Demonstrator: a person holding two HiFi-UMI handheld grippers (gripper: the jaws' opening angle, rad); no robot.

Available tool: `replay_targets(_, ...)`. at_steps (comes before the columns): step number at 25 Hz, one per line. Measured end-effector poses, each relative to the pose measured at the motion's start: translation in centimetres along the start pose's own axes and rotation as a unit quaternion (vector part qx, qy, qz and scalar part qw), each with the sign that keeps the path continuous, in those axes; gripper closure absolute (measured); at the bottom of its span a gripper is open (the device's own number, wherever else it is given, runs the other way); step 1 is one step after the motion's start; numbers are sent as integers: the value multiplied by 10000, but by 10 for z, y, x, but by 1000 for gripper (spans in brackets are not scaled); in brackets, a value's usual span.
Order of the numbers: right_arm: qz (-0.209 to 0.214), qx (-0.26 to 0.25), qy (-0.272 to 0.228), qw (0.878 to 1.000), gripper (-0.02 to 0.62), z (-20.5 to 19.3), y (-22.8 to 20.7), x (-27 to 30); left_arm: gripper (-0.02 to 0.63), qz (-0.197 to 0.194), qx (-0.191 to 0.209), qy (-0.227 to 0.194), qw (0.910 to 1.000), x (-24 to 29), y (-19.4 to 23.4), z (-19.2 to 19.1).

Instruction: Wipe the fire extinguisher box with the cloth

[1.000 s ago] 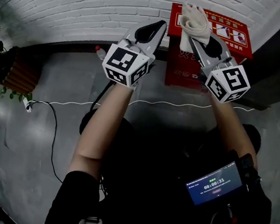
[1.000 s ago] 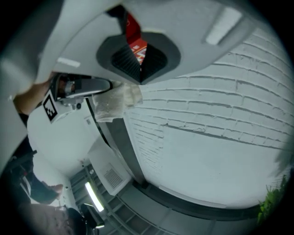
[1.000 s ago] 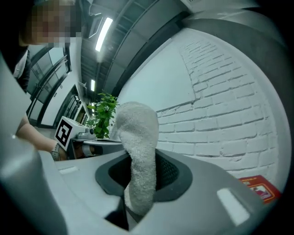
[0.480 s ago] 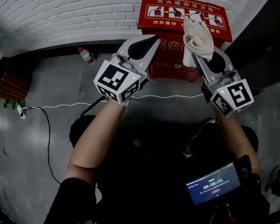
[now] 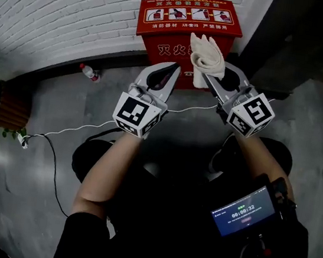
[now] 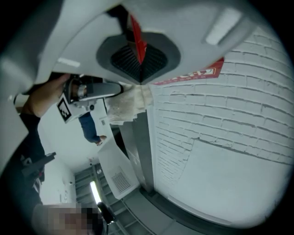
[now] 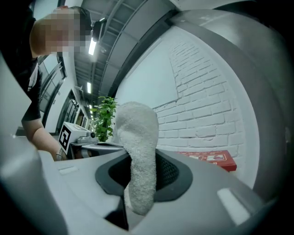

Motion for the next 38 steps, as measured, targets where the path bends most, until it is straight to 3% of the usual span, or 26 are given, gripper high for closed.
replay_targets(4,59,-32,-32,10000,497,-1,19,-10,603,-61,-142,-84,9998,-7,-11,3)
replay_targets(9,33,-92,-22,10000,497,-2,31,-18,603,-124,-14,-70,9999,-13,-23,2)
replay_targets(13,70,-218,24,9997,497,-9,28,-17,603,-21,179,-24,9998,-14,-22,-5)
replay_targets(38,-11,-213,98,9997,497,-27,26,-15,603,-154,117,36,9998,-7,-24,-19)
Point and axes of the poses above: the fingertips, and each gripper's own axes: x forward along the fingers, y to its left, z out of its top, the point moved 9 cm from there along -x, backward along the fingers, and after that the axes turned 14 degrees about y, right-handed, at the moved point
